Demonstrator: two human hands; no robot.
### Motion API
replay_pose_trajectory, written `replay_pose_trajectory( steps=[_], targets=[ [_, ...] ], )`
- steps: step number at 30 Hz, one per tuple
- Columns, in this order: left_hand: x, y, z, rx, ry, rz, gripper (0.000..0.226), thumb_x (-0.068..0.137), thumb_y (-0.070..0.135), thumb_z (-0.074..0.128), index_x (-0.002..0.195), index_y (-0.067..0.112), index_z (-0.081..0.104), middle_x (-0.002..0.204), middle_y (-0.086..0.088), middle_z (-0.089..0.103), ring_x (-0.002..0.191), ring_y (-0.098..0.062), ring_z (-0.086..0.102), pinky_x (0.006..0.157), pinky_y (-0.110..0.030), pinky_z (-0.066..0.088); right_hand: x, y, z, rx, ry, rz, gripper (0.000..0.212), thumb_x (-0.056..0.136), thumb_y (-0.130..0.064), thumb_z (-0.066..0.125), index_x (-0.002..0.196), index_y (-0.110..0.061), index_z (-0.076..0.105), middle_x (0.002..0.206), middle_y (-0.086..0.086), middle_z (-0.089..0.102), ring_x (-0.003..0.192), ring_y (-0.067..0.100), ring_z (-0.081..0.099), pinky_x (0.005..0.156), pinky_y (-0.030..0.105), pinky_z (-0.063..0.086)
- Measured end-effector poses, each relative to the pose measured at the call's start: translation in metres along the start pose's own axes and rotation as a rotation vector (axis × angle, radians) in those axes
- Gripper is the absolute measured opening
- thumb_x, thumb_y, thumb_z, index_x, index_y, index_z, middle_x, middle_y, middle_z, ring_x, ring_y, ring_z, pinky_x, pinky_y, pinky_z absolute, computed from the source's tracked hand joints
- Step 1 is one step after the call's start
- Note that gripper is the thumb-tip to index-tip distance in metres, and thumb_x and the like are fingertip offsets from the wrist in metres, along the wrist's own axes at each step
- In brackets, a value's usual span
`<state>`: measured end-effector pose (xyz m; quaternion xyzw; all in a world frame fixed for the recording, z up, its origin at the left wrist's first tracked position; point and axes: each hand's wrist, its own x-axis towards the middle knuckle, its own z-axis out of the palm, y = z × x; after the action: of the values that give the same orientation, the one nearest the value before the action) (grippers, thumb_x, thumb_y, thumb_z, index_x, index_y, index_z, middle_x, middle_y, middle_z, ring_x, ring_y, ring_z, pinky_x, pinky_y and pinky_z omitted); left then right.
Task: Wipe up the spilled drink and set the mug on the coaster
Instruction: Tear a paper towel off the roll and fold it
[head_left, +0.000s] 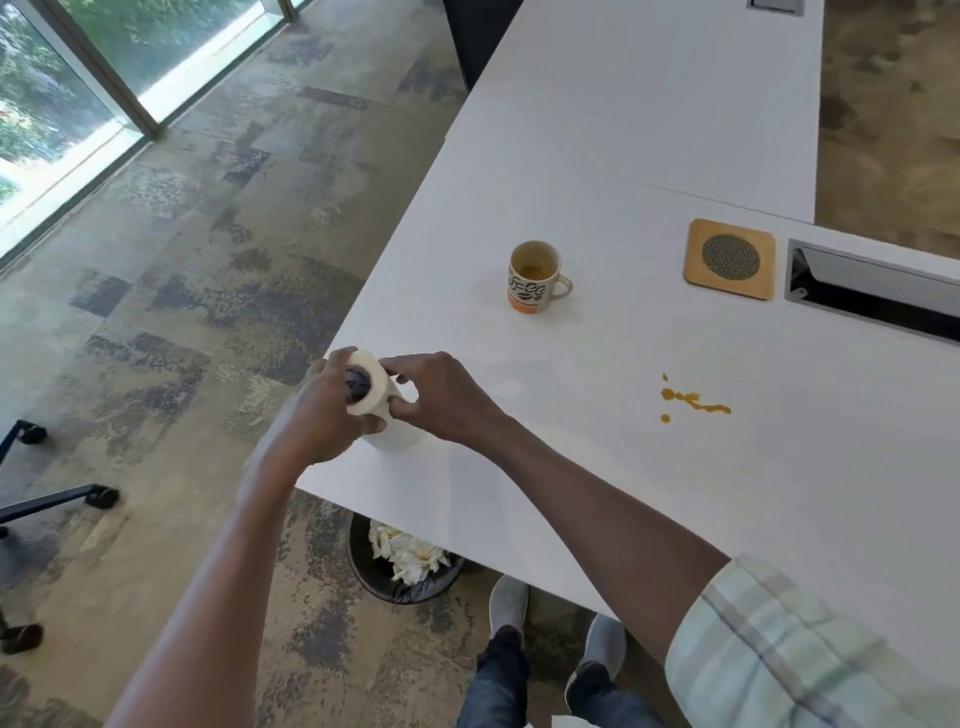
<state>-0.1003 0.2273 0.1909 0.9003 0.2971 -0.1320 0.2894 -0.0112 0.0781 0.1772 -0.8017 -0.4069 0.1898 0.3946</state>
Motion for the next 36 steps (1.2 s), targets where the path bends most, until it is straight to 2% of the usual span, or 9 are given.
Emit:
replay_pose_trajectory(
  steps=[6,10,14,16,18,22,27,32,36],
  targets=[
    [0.003,-0.005,-0.010,0.025,-0.097,0.121,0.096,0.073,0.010,0.087,0.151,0.029,0.034,0.147,-0.003,0.042,0.116,-0.021,0.043,0.086,-0.034,0.039,0.003,0.002,-0.001,0.021,0.016,0.027,0.040,0.081,-0.010,0.063,0.121,-0.011,0.062,0.109,0.008,0.072,0.094,0.027,0.065,0.082,0.044,0.052],
    [0.005,-0.008,-0.014,0.074,-0.174,0.141,0.100,0.071,0.013,0.089,0.149,0.037,0.031,0.148,-0.001,0.035,0.133,-0.030,0.040,0.100,-0.041,0.042,0.007,0.000,-0.003,-0.045,0.060,0.087,0.040,0.088,-0.016,0.059,0.127,-0.012,0.061,0.118,0.010,0.070,0.105,0.030,0.065,0.086,0.044,0.052],
    [0.000,-0.002,-0.014,0.104,-0.135,0.056,0.103,0.059,0.062,0.087,0.143,0.048,0.032,0.147,-0.004,0.030,0.138,-0.032,0.025,0.106,-0.054,0.039,0.012,-0.003,-0.009,-0.070,0.068,0.141,0.024,0.093,-0.022,0.056,0.108,-0.016,0.074,0.101,0.008,0.075,0.091,0.029,0.066,0.078,0.044,0.053],
    [-0.005,0.004,-0.010,0.129,-0.042,0.015,0.097,0.057,0.085,0.069,0.139,0.044,0.039,0.148,-0.005,0.033,0.139,-0.033,0.024,0.103,-0.055,0.040,0.011,-0.003,-0.012,-0.075,0.067,0.144,0.023,0.092,-0.019,0.056,0.104,-0.015,0.075,0.098,0.008,0.076,0.089,0.028,0.066,0.077,0.044,0.053],
    [-0.007,0.009,-0.004,0.184,0.070,-0.024,0.096,0.060,0.095,0.052,0.135,0.035,0.048,0.148,-0.010,0.038,0.137,-0.037,0.029,0.102,-0.057,0.042,0.010,-0.002,-0.016,-0.080,0.071,0.146,0.022,0.090,-0.016,0.057,0.100,-0.014,0.076,0.096,0.007,0.076,0.088,0.028,0.066,0.076,0.044,0.054],
    [-0.008,0.012,0.005,0.208,0.205,-0.050,0.085,0.068,0.083,0.060,0.133,0.028,0.052,0.141,-0.012,0.047,0.130,-0.040,0.039,0.099,-0.059,0.042,0.005,0.006,-0.024,-0.112,0.101,0.162,0.022,0.090,-0.013,0.057,0.098,-0.015,0.076,0.095,0.004,0.077,0.087,0.026,0.067,0.077,0.042,0.054],
    [-0.011,0.016,0.013,0.213,0.225,-0.062,0.077,0.070,0.061,0.073,0.134,0.028,0.046,0.136,-0.015,0.047,0.125,-0.042,0.042,0.097,-0.061,0.043,-0.006,0.018,-0.035,-0.119,0.172,0.190,0.020,0.088,-0.015,0.059,0.097,-0.018,0.077,0.093,0.001,0.077,0.087,0.025,0.069,0.077,0.040,0.054],
    [-0.017,0.022,0.019,0.212,0.206,-0.112,0.090,0.071,0.045,0.079,0.145,0.028,0.031,0.145,-0.018,0.038,0.135,-0.045,0.033,0.103,-0.065,0.035,-0.022,0.030,-0.046,-0.097,0.205,0.218,0.019,0.088,-0.015,0.061,0.097,-0.019,0.077,0.092,-0.001,0.078,0.087,0.020,0.069,0.077,0.037,0.054],
    [-0.023,0.018,0.018,0.231,0.169,-0.145,0.105,0.069,0.030,0.085,0.151,0.033,0.019,0.154,-0.020,0.021,0.142,-0.046,0.019,0.105,-0.069,0.032,-0.030,0.037,-0.049,-0.072,0.236,0.241,0.017,0.088,-0.016,0.063,0.097,-0.018,0.077,0.094,0.000,0.078,0.088,0.019,0.070,0.078,0.035,0.054]
  ],
)
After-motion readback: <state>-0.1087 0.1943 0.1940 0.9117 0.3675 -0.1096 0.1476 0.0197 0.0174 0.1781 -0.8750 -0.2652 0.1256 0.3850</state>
